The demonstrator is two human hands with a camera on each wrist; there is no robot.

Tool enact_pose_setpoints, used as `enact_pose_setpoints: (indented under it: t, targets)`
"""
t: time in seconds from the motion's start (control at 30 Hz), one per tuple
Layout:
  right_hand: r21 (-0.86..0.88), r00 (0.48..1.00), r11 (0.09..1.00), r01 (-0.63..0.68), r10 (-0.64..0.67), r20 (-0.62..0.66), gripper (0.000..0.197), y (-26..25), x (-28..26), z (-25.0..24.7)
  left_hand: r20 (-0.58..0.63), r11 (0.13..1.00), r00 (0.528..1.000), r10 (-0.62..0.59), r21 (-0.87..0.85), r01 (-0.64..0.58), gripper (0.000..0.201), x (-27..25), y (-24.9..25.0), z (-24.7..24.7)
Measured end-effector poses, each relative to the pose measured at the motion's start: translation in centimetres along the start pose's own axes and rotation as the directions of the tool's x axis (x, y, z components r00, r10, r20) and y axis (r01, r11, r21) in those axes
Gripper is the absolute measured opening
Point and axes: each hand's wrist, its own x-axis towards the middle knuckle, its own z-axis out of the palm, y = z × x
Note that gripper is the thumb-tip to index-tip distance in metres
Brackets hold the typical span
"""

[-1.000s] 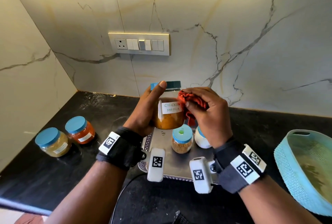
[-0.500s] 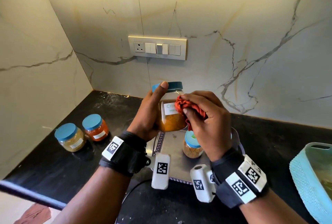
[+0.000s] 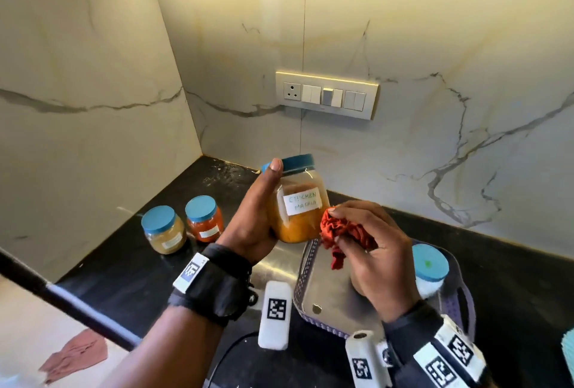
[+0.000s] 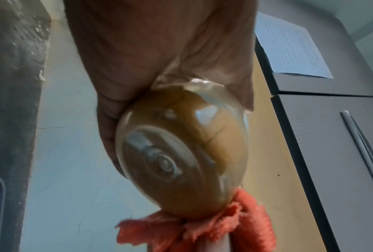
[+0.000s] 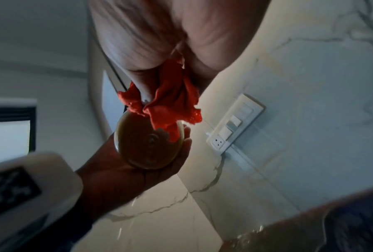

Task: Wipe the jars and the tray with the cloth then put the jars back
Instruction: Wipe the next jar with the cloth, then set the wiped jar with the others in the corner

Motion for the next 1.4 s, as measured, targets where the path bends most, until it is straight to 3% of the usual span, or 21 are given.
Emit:
enact_pose_setpoints:
  t: [0.13,0.23,0.33,0.43,0.53,0.63,0.77,0.9,1.1,1.27,1.4]
  targets:
    - [0.281,0.938,0.895,-0.347,0.339,0.076,0.031,-1.0,-0.1,2.2,-0.132,0.988,0.990,0.050,0.150,-0.030,0.067,-0.5,0.3,-1.9]
    - [0.269,0.919,0.879,-0.395,0.375,0.123,0.029,-0.9,-0.6,3.4,-0.176,0.957,0.978,0.111,0.285,-0.057,0.046,-1.1,0.0,-3.0]
    - [0.224,0.904,0.877,-0.425,0.402,0.143,0.029,-0.5,-0.8,4.4,-0.181,0.862,0.975,0.127,0.506,-0.018,0.055,-1.8,0.0,-4.5]
    - [0.207,0.902,0.880,-0.427,0.399,0.163,0.029,-0.5,-0.5,6.0,-0.154,0.646,0.984,0.086,0.761,0.063,0.066,-2.1,0.9,-6.4]
    - [0.238,0.884,0.853,-0.464,0.428,0.190,0.025,-0.9,-0.6,7.8,-0.124,0.461,0.992,0.035,0.882,0.095,0.069,-1.6,1.8,-7.9]
    - [0.243,0.856,0.823,-0.514,0.474,0.207,0.023,-1.0,-1.0,9.5,-0.155,0.289,0.988,-0.008,0.945,0.151,0.063,-0.7,2.4,-9.6]
    - [0.267,0.837,0.793,-0.547,0.517,0.181,0.022,-0.7,-1.8,10.2,-0.137,0.002,0.991,-0.011,0.991,0.137,0.076,1.5,2.9,-12.7]
    - [0.197,0.831,0.807,-0.556,0.539,0.137,0.026,0.4,-2.7,9.3,-0.123,-0.161,0.992,-0.023,0.980,0.118,0.074,5.0,3.2,-14.4]
    - [0.154,0.799,0.788,-0.596,0.601,0.013,0.026,1.0,-4.2,7.6,-0.165,-0.266,0.986,-0.027,0.952,0.152,0.070,10.0,2.8,-16.1]
    - [0.164,0.719,0.722,-0.672,0.690,-0.089,0.025,1.0,-6.0,5.8,-0.186,-0.327,0.981,-0.063,0.932,0.156,0.071,12.2,1.1,-17.1]
    - [0.209,0.688,0.699,-0.684,0.714,-0.133,0.026,1.0,-6.8,5.3,-0.205,-0.362,0.974,-0.101,0.919,0.156,0.077,12.7,-0.3,-18.4]
